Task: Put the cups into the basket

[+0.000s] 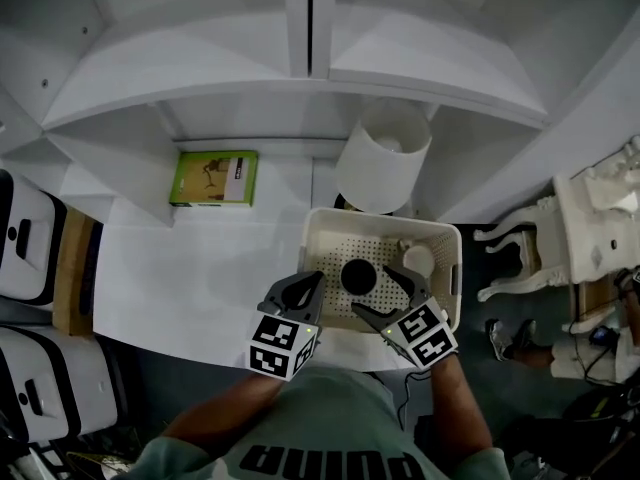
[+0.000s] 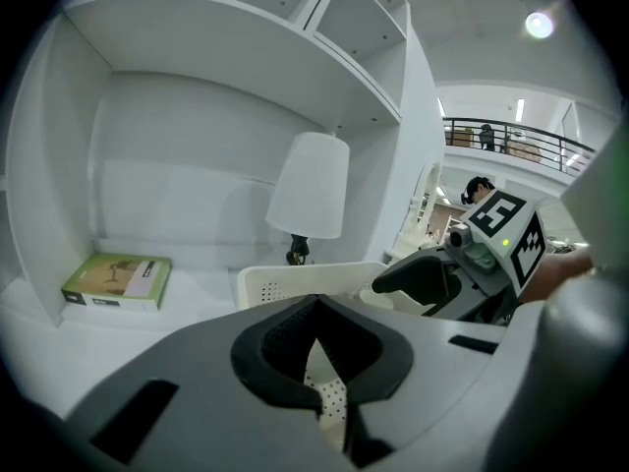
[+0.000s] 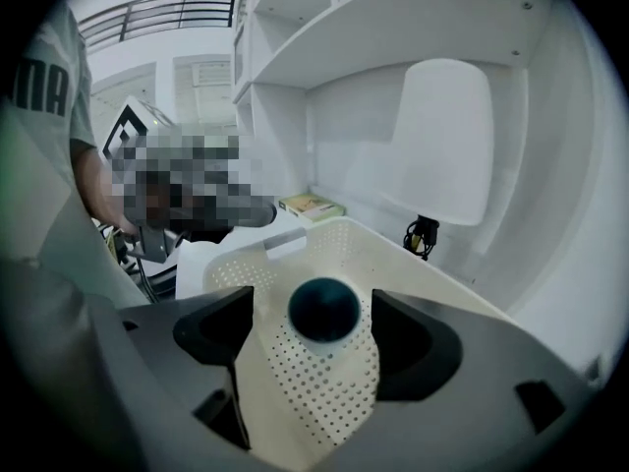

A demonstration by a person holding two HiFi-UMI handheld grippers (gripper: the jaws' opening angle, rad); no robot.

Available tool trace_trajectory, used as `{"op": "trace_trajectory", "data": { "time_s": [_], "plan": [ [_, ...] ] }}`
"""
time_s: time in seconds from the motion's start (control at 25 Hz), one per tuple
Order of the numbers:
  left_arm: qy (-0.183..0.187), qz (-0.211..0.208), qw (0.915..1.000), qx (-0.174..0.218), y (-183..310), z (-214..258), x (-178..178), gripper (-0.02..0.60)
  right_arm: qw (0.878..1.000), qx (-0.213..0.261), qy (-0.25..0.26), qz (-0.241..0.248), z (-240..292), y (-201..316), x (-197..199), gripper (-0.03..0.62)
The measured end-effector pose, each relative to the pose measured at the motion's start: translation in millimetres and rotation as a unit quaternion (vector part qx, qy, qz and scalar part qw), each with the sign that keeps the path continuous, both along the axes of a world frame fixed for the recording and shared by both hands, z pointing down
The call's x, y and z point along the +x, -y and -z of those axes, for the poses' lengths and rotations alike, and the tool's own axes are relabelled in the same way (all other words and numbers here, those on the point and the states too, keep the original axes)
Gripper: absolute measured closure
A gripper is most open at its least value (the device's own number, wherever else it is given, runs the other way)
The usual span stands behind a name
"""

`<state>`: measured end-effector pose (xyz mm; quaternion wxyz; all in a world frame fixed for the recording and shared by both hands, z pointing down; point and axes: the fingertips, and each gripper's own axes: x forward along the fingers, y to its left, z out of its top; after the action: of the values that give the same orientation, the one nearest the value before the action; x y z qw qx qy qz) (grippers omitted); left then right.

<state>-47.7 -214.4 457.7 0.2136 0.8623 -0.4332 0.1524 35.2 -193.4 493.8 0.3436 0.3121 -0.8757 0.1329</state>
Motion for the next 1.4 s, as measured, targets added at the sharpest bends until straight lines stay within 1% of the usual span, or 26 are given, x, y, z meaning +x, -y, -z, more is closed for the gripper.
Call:
{"op": "trace_trajectory", "data": {
  "time_s": [0.16, 0.24, 0.28, 0.36, 0.44, 0.56, 0.6, 0.88, 1.04, 1.24, 1.4],
  "plan": [
    [0.001, -0.011, 0.9999, 0.008, -6.9, 2.1, -2.2, 0.575, 0.999, 0.001, 0.036, -0.039, 13.2, -16.3, -9.9, 0.203],
    [0.001, -0.018, 0.9998, 0.009, -12.1, 2.6, -3.3, 0.575, 0.998, 0.007, 0.037, -0.052, 13.6, -26.1, -12.7, 0.210],
    [0.001, -0.022, 0.9997, 0.010, -14.5, 3.0, -3.5, 0.575, 0.998, 0.011, 0.034, -0.059, 12.7, -30.3, -12.2, 0.231],
    [0.000, -0.031, 0.9994, 0.012, -18.9, 3.9, -4.1, 0.575, 0.996, 0.017, 0.039, -0.080, 13.7, -36.9, -13.6, 0.313],
    [-0.002, -0.039, 0.9991, 0.015, -24.0, 4.9, -5.4, 0.575, 0.993, 0.020, 0.046, -0.108, 16.1, -42.6, -15.4, 0.374],
    [-0.004, -0.055, 0.9983, 0.019, -32.2, 7.0, -7.5, 0.575, 0.988, 0.034, 0.052, -0.145, 20.5, -48.9, -16.2, 0.515],
    [-0.005, -0.061, 0.9979, 0.021, -35.2, 7.9, -8.0, 0.575, 0.986, 0.038, 0.054, -0.151, 21.7, -51.5, -16.9, 0.535],
    [-0.013, -0.090, 0.9956, 0.022, -60.0, 6.9, -11.8, 0.575, 0.980, 0.054, 0.062, -0.183, 25.6, -78.6, -22.8, 0.572],
    [-0.018, -0.104, 0.9942, 0.020, -74.4, 5.1, -9.0, 0.575, 0.974, 0.055, 0.067, -0.208, 31.1, -90.9, -22.4, 0.577],
    [-0.022, -0.112, 0.9931, 0.028, -87.3, 8.8, -0.6, 0.575, 0.971, 0.066, 0.057, -0.222, 34.9, -99.5, -13.3, 0.577],
    [-0.020, -0.112, 0.9929, 0.035, -95.1, 15.8, 7.5, 0.575, 0.969, 0.076, 0.059, -0.228, 42.3, -106.2, -5.2, 0.577]
  ]
}}
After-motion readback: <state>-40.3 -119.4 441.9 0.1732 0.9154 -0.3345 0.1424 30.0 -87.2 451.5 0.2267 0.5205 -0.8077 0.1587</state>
